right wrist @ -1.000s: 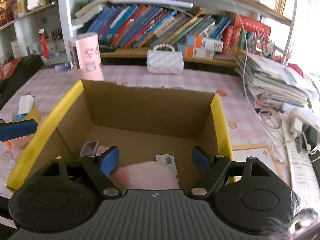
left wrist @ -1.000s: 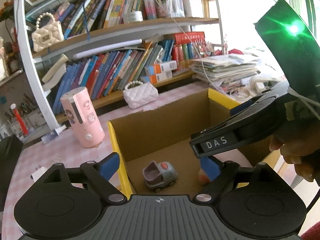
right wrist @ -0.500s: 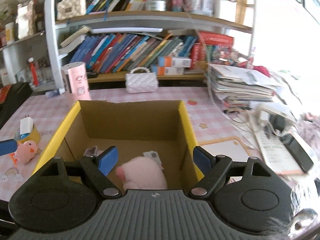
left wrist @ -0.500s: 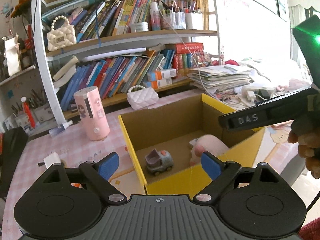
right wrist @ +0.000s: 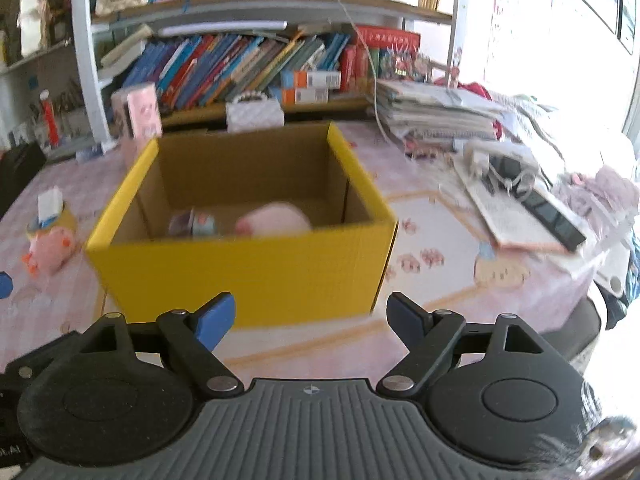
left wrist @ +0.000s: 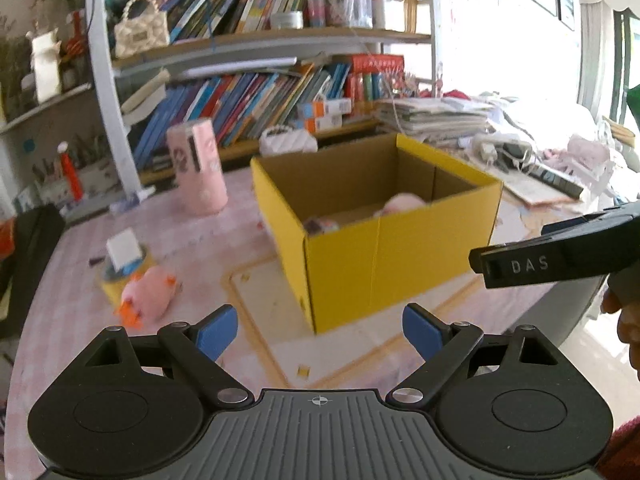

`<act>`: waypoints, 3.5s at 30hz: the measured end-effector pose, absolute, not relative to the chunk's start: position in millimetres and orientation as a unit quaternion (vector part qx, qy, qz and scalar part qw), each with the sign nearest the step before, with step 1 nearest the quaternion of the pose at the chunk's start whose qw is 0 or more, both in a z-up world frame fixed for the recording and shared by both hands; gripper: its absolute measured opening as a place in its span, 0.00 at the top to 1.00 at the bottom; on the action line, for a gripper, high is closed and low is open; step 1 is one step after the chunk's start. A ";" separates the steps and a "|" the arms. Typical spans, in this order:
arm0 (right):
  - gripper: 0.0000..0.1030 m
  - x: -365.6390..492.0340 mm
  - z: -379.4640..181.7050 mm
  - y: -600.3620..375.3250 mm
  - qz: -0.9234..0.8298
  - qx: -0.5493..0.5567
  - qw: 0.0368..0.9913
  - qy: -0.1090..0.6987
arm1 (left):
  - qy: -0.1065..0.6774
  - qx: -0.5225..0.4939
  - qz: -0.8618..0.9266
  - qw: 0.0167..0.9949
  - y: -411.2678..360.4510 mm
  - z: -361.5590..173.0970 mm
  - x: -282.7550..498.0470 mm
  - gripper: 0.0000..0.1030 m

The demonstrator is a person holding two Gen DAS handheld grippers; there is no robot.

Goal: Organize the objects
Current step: 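Move both open tools back toward the plush chick and tape roll, then lower the right tool onto the pink plush chick and close it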

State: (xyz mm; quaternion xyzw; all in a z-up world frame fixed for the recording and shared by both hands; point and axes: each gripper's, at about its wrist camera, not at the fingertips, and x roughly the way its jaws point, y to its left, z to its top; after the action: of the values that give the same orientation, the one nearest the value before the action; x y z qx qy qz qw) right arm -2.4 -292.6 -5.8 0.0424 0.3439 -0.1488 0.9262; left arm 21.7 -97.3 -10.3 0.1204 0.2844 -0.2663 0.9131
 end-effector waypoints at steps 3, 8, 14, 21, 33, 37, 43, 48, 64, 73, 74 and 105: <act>0.20 -13.4 -12.8 -276.4 -0.143 0.038 0.923 0.355 | 0.296 0.121 -0.260 0.911 -85.4 -14.5 11.5 0.11; 0.20 -30.0 -20.8 -252.8 -0.129 0.035 0.920 0.369 | 0.307 0.124 -0.253 0.909 -68.3 -18.3 -2.5 0.11; 0.20 -42.6 -28.3 -226.3 -0.105 0.032 0.918 0.382 | 0.318 0.125 -0.242 0.908 -48.8 -21.4 -14.6 0.11; 0.20 -48.0 -31.5 -201.5 -0.075 0.024 0.916 0.393 | 0.322 0.118 -0.225 0.912 -27.8 -22.1 -25.7 0.11; 0.20 -49.9 -30.5 -171.0 -0.041 0.011 0.918 0.394 | 0.323 0.110 -0.199 0.919 1.0 -20.8 -34.8 0.11; 0.19 -48.7 -29.4 -160.6 -0.031 0.006 0.920 0.392 | 0.322 0.107 -0.190 0.921 10.9 -19.6 -35.7 0.11; 0.19 -44.7 -27.8 -145.8 -0.016 -0.001 0.921 0.389 | 0.321 0.102 -0.177 0.925 24.2 -17.9 -35.6 0.11; 0.19 -41.2 -26.4 -134.9 -0.008 -0.006 0.922 0.387 | 0.322 0.098 -0.169 0.926 35.3 -17.2 -34.7 0.11; 0.19 -22.4 -24.8 -100.3 0.031 -0.028 0.922 0.386 | 0.327 0.078 -0.132 0.933 63.3 -16.9 -24.5 0.11; 0.19 8.2 -30.1 -96.7 0.048 -0.031 0.919 0.390 | 0.336 0.075 -0.117 0.932 64.6 -21.9 2.2 0.11; 0.19 13.2 -30.6 -96.0 0.051 -0.031 0.918 0.391 | 0.336 0.074 -0.115 0.932 64.6 -22.3 6.7 0.11; 0.26 164.0 -30.9 -103.9 0.102 -0.053 0.917 0.382 | 0.346 0.038 -0.045 0.937 55.7 -25.5 127.0 0.12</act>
State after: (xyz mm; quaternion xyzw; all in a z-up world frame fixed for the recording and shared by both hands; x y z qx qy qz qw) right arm 164.0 -103.9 -30.9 -0.0533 0.3820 0.1022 0.9170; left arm 127.0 55.7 -25.5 0.0377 0.3456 -0.0450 0.9365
